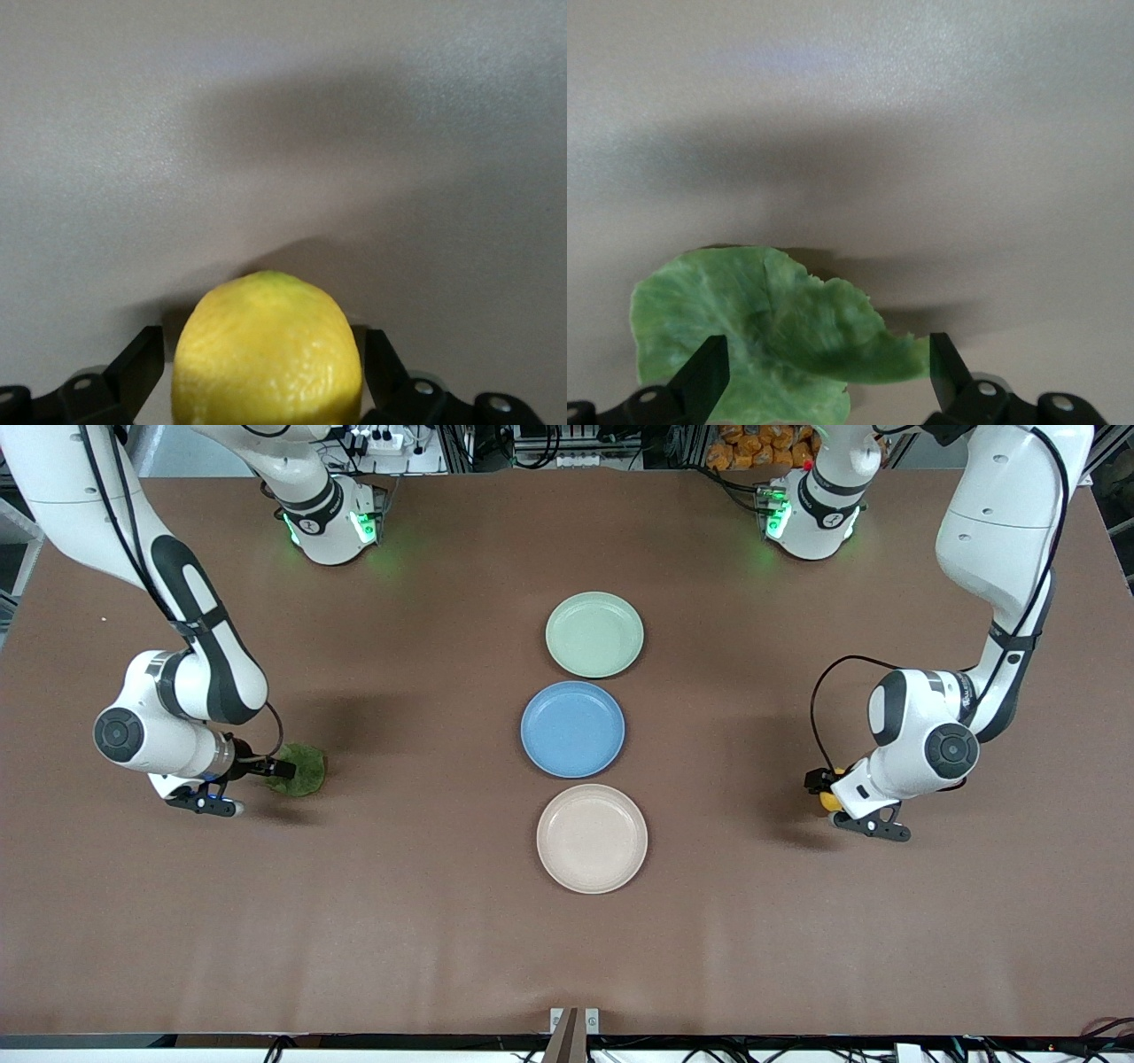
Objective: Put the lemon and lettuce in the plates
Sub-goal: 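Close the left gripper on the lemon while the right gripper grasps the lettuce, then carry the lemon to the cream plate while the right gripper carries lettuce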
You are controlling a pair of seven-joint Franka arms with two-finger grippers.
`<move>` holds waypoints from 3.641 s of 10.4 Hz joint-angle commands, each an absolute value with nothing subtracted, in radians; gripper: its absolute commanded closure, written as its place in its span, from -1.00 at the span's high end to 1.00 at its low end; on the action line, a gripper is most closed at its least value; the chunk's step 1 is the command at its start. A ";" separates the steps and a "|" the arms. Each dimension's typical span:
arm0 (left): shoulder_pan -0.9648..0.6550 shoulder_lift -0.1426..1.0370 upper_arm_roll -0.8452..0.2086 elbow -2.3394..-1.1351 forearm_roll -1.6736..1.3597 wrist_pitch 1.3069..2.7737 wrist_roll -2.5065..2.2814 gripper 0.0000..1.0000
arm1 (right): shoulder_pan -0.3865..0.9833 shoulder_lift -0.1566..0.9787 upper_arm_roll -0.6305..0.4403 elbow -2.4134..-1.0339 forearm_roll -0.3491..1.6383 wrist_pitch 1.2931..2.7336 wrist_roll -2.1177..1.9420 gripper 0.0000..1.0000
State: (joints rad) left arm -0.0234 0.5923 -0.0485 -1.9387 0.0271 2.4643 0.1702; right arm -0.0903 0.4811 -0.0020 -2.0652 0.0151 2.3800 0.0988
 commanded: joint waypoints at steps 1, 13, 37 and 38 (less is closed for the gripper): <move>-0.015 0.594 -0.052 -1.931 0.046 2.473 0.190 0.64 | -0.100 0.485 0.005 -2.080 0.015 2.402 0.114 1.00; -0.139 0.572 -0.055 -1.712 0.028 2.232 0.016 -0.54 | -0.106 0.425 0.006 -2.080 0.018 2.309 0.115 -0.86; -0.569 0.949 -0.055 -1.319 -0.181 2.606 -0.618 -0.54 | 0.340 0.325 0.500 -1.820 0.020 1.902 1.420 -0.79; -0.569 0.953 -0.055 -1.321 -0.181 2.611 -0.617 -0.54 | 0.377 0.343 0.500 -1.803 0.018 1.904 1.458 -0.79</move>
State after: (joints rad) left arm -0.5513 0.9260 -0.0690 -1.3588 -0.1548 2.5937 -0.6078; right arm 0.3351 0.3010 0.5001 -1.8515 0.0202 1.9098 1.3964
